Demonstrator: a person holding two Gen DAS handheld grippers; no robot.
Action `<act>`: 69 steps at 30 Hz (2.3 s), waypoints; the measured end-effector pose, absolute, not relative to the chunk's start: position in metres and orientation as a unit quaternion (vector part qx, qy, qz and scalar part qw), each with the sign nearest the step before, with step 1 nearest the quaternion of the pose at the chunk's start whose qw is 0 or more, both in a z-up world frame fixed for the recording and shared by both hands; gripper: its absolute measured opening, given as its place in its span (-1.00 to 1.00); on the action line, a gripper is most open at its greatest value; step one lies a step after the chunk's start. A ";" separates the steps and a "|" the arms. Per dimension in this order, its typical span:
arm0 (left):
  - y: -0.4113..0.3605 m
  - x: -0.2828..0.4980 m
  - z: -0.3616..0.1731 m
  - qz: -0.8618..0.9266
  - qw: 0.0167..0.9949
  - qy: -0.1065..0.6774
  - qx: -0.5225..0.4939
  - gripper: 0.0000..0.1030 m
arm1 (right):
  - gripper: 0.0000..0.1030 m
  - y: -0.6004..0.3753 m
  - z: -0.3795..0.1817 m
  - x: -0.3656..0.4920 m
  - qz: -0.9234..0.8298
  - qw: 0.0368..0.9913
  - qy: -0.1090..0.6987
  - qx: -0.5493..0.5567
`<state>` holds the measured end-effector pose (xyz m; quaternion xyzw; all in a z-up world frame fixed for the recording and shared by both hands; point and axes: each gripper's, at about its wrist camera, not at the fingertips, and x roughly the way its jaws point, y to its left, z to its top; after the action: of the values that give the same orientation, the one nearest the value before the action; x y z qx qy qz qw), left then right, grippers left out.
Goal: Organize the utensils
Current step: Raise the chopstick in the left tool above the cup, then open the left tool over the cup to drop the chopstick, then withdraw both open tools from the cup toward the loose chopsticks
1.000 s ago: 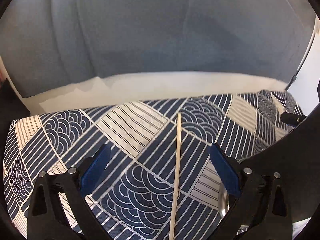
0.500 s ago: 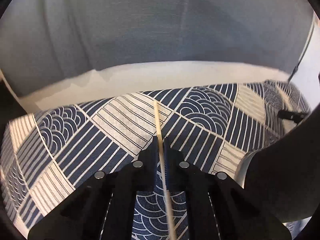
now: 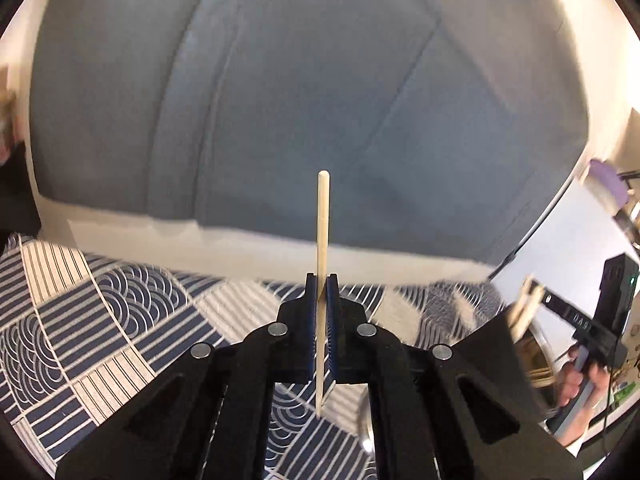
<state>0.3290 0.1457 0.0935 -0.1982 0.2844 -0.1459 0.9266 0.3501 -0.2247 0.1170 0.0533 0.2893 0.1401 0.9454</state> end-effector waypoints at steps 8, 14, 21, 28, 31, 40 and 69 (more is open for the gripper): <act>0.155 0.292 0.144 -0.181 0.937 0.188 -0.231 -0.90 | -0.92 -0.199 0.144 0.315 0.188 0.952 0.239 0.031; 0.160 0.255 0.175 -0.235 0.930 0.115 -0.258 -0.90 | -0.91 -0.185 0.151 0.296 0.229 0.949 0.215 0.029; 0.130 0.227 0.198 -0.270 0.935 0.075 -0.218 -0.90 | -0.89 -0.163 0.143 0.296 0.242 0.943 0.228 -0.012; 0.078 0.246 0.189 -0.280 0.936 0.131 -0.167 -0.90 | -0.89 -0.155 0.138 0.292 0.233 0.947 0.218 -0.035; 0.063 0.250 0.184 -0.260 0.945 0.142 -0.140 -0.53 | -0.41 -0.161 0.143 0.287 0.215 0.955 0.203 -0.031; 0.061 0.237 0.190 -0.196 0.969 0.106 -0.110 0.89 | 0.82 -0.175 0.160 0.257 0.132 0.984 0.105 -0.061; 0.030 0.181 0.153 -0.164 0.948 0.272 -0.034 0.89 | 0.84 -0.213 0.059 0.207 0.152 0.912 0.381 0.011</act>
<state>0.1813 0.0302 0.1527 -0.0338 0.2723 -0.1639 0.9475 0.2073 -0.2133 0.0590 0.0107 0.3808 0.1516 0.9121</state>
